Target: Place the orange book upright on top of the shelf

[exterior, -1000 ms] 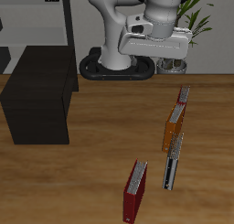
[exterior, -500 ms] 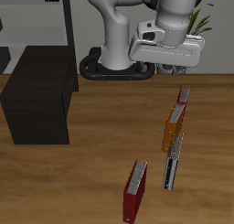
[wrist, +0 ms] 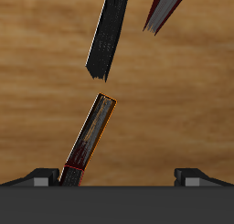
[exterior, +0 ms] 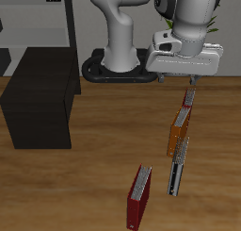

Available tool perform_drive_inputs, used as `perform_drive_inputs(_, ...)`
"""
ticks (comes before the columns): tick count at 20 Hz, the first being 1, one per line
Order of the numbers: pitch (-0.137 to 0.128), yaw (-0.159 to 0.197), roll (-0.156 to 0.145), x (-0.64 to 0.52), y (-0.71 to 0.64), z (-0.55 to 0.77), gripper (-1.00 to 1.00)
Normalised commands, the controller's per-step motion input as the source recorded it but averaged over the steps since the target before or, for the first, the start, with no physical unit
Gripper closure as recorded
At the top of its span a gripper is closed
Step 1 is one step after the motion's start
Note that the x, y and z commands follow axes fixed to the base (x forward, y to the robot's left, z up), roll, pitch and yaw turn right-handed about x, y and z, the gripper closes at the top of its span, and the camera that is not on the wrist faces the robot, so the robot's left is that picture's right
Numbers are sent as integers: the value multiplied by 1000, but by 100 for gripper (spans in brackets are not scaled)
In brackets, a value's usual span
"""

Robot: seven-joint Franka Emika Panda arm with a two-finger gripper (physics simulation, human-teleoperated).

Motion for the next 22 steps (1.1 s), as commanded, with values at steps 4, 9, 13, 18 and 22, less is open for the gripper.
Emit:
perform_drive_inputs(4,10,-1,45,67,149,-123,-100)
perform_drive_inputs(9,4,-23,11,124,54,-187,-100)
perform_drive_inputs(13,6,-9,24,61,80,-162,-100)
perform_drive_inputs(18,-19,-22,28,53,154,-229,-100)
perform_drive_inputs(22,-46,-19,-1,51,74,-285,-100)
